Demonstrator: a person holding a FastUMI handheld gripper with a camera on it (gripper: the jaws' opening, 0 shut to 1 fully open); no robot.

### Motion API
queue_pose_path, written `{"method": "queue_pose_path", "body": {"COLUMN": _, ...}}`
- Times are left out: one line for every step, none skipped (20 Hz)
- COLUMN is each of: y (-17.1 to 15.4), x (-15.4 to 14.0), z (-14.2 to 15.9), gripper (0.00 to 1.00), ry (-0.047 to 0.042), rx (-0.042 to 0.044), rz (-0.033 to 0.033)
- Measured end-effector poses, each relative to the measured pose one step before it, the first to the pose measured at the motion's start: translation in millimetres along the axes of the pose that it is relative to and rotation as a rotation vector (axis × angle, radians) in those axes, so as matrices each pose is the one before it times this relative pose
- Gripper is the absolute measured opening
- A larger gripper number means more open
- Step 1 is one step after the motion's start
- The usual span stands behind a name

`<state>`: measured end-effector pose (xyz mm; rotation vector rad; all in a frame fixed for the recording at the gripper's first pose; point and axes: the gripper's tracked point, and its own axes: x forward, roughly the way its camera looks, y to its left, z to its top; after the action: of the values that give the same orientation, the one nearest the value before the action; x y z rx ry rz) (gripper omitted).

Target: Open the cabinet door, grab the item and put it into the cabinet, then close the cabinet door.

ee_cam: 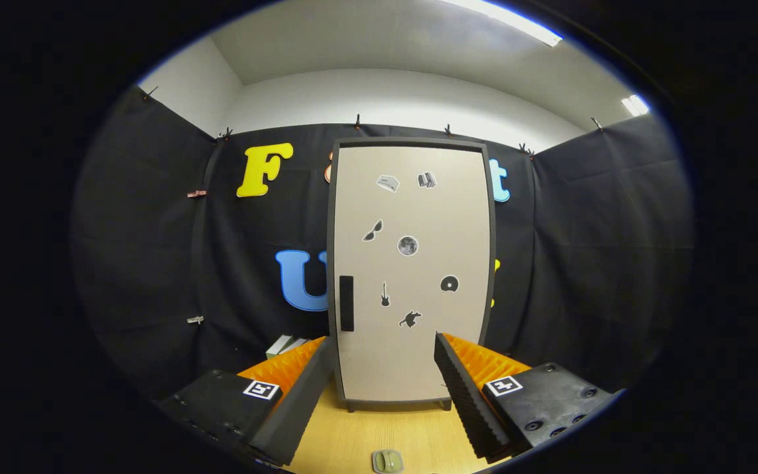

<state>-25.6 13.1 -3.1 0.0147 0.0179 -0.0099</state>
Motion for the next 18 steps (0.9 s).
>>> {"method": "queue_pose_path", "body": {"y": 1.69, "x": 0.42, "z": -1.05, "gripper": 0.97, "ry": 0.00255, "rx": 0.00034, "rz": -0.00025}}
{"method": "queue_pose_path", "body": {"y": 2.84, "x": 0.72, "z": -1.1, "gripper": 0.97, "ry": 0.00235, "rx": 0.00146, "rz": 0.00174}}
{"method": "queue_pose_path", "body": {"y": 4.22, "x": 0.25, "z": -2.26, "gripper": 0.97, "ry": 0.0062, "rx": 0.00258, "rz": 0.00819}}
{"method": "queue_pose_path", "body": {"y": 2.96, "x": 1.95, "z": -3.7, "gripper": 0.97, "ry": 0.0096, "rx": 0.0011, "rz": 0.00288}}
{"method": "queue_pose_path", "body": {"y": -0.88, "x": 2.39, "z": -3.86, "gripper": 0.97, "ry": 0.01135, "rx": -0.00033, "rz": -0.01264}}
{"method": "queue_pose_path", "body": {"y": 0.28, "x": 2.09, "z": -2.79, "gripper": 0.97, "ry": 0.00697, "rx": 0.00369, "rz": -0.00756}}
{"method": "queue_pose_path", "body": {"y": 5.18, "x": 1.61, "z": -2.56, "gripper": 0.97, "ry": 0.00347, "rx": 0.00849, "rz": 0.00386}}
{"method": "queue_pose_path", "body": {"y": 3.54, "x": 2.54, "z": -3.47, "gripper": 0.97, "ry": 0.00107, "rx": 0.00753, "rz": 0.00642}}
{"method": "queue_pose_path", "body": {"y": 2.22, "x": 3.26, "z": -2.65, "gripper": 0.97, "ry": 0.00161, "rx": 0.00175, "rz": 0.00211}}
{"method": "queue_pose_path", "body": {"y": 0.61, "x": 3.69, "z": -3.59, "gripper": 0.97, "ry": 0.00482, "rx": -0.00292, "rz": 0.00085}}
{"method": "queue_pose_path", "body": {"y": 1.01, "x": 5.48, "z": -3.13, "gripper": 0.97, "ry": 0.00617, "rx": -0.00165, "rz": 0.00101}}
{"method": "queue_pose_path", "body": {"y": 1.46, "x": 6.08, "z": -3.39, "gripper": 0.97, "ry": 0.00712, "rx": 0.00244, "rz": 0.00358}}
{"method": "queue_pose_path", "body": {"y": 2.71, "x": 6.57, "z": -2.41, "gripper": 0.97, "ry": 0.00423, "rx": 0.00442, "rz": 0.01041}}
{"method": "queue_pose_path", "body": {"y": 2.32, "x": 8.61, "z": -2.29, "gripper": 0.98, "ry": 0.00082, "rx": 0.00351, "rz": 0.01212}}
{"method": "queue_pose_path", "body": {"y": 1.14, "x": 11.3, "z": -2.68, "gripper": 0.98, "ry": 0.00079, "rx": -0.00054, "rz": 0.01047}}
{"method": "queue_pose_path", "body": {"y": -0.02, "x": 9.77, "z": -2.21, "gripper": 0.98, "ry": -0.00134, "rx": -0.00278, "rz": 0.00855}}
{"method": "queue_pose_path", "body": {"y": 0.19, "x": 14.31, "z": -1.77, "gripper": 0.97, "ry": -0.00274, "rx": -0.00612, "rz": 0.00967}}
{"method": "queue_pose_path", "body": {"y": -1.08, "x": 15.0, "z": -0.17, "gripper": 0.98, "ry": -0.00244, "rx": -0.00877, "rz": 0.00683}}
